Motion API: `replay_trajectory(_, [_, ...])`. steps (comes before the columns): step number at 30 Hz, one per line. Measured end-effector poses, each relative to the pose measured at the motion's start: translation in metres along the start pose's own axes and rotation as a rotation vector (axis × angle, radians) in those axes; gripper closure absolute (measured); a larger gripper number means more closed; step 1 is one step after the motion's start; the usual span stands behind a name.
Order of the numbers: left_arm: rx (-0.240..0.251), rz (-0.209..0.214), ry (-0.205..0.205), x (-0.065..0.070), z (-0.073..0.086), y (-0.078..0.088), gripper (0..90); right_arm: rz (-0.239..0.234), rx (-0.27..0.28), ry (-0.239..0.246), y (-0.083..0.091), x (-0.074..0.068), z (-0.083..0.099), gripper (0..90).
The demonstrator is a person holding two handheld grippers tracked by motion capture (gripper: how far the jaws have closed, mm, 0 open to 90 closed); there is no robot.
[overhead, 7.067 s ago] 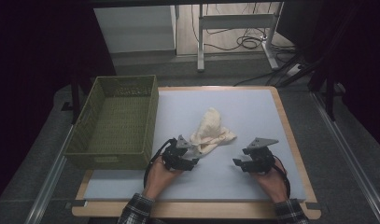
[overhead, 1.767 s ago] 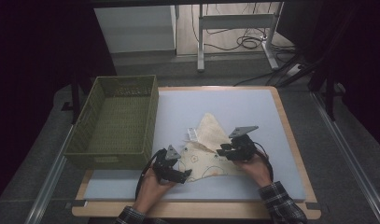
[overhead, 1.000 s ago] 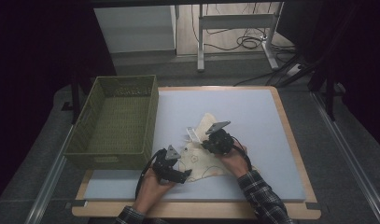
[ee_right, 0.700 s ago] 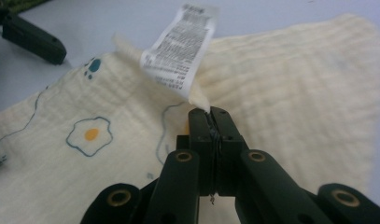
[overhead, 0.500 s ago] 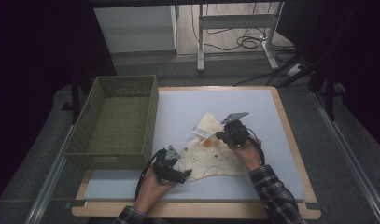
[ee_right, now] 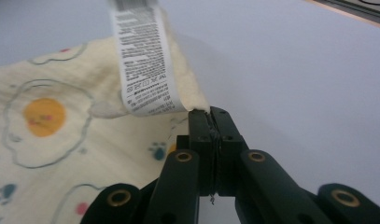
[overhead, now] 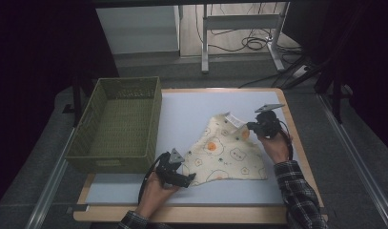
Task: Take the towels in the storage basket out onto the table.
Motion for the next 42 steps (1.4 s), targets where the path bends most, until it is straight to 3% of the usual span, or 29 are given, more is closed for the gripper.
replay_trajectory(4, [0.0,0.0,0.0,0.0,0.0,0.0,8.9,0.058,-0.012,-0.044,0.004,0.025,0.007,83.1])
replay_trajectory(10, [0.0,0.001,0.0,0.0,0.0,0.0,8.9,0.076,-0.019,-0.069,0.01,0.038,0.018,74.0])
replay_trajectory(23, [-0.004,0.012,-0.001,0.0,0.0,0.0,7.2,-0.005,-0.03,0.006,0.009,0.003,0.045,58.8])
replay_trajectory(29, [-0.011,0.005,0.006,0.001,-0.002,-0.001,6.2,-0.038,-0.007,-0.003,0.013,-0.007,0.059,52.3])
replay_trajectory(33, [-0.015,-0.008,0.019,0.0,-0.005,-0.003,6.3,-0.033,-0.001,-0.006,0.018,-0.009,0.07,46.4])
replay_trajectory(37, [-0.018,-0.006,0.042,-0.003,-0.015,-0.006,8.4,-0.023,0.008,-0.006,0.024,-0.01,0.08,41.1])
replay_trajectory(42, [-0.006,-0.004,0.045,-0.011,-0.039,-0.011,14.1,-0.013,0.016,-0.007,0.032,-0.012,0.091,38.3])
Point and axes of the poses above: each handheld gripper's, and its own axes: y roughly backward along the jaws, z roughly out of its underside, x roughly to its right, the point moved 5 cm from there along -y, roughly forward along the jaws, and after that the axes turned 3 degrees about -y, right-handed, at the moved point
